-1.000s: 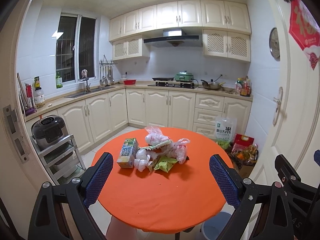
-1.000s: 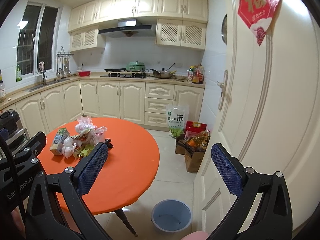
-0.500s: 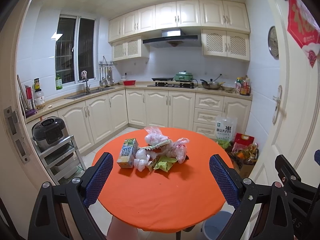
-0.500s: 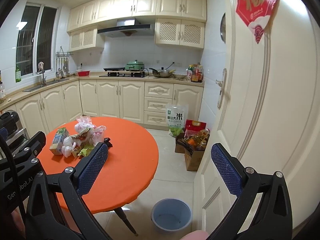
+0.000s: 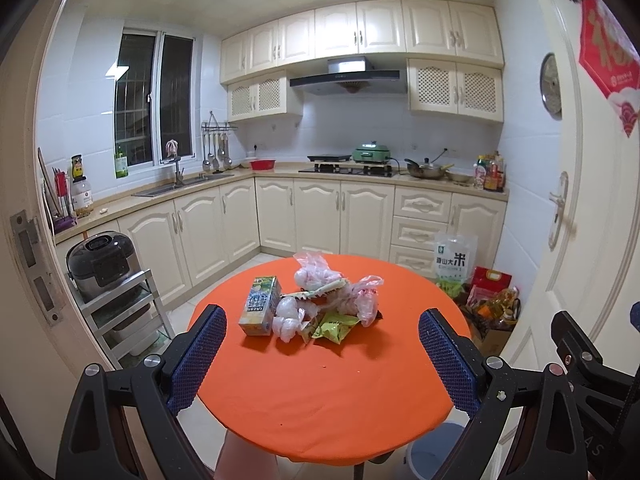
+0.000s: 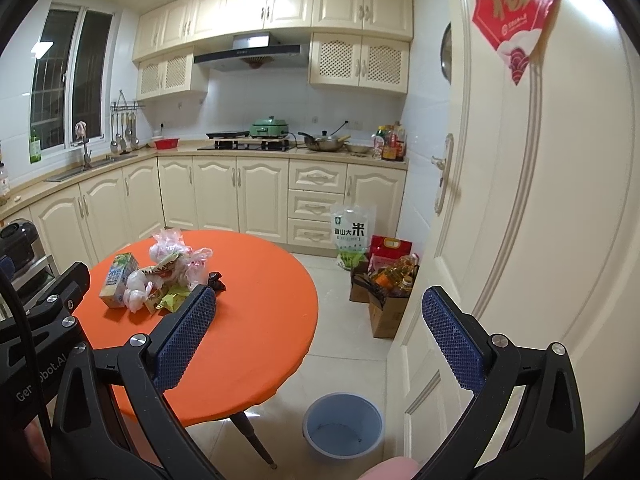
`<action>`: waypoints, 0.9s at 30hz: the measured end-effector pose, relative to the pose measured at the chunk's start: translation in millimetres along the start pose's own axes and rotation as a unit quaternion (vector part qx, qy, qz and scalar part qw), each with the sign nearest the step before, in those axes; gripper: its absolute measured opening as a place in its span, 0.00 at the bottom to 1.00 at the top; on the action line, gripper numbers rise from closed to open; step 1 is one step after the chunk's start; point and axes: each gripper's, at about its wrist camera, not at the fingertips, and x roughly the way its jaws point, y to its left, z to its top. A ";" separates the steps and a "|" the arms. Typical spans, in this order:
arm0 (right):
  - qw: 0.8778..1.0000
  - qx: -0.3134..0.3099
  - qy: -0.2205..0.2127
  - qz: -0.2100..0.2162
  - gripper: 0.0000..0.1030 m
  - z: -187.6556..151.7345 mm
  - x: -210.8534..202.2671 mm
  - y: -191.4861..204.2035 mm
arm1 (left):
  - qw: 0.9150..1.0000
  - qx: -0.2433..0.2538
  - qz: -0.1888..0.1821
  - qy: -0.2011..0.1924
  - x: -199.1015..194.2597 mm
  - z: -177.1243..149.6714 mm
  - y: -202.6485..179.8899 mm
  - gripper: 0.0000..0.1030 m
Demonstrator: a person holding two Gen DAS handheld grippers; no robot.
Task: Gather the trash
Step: 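Grasp the milk carton with the left tool while the right tool grasps the green wrapper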
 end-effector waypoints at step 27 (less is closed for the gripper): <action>0.994 -0.029 0.097 0.034 1.00 1.3 100.4 135.8 | 0.993 -0.014 -0.022 0.113 147.9 26.8 123.6 0.93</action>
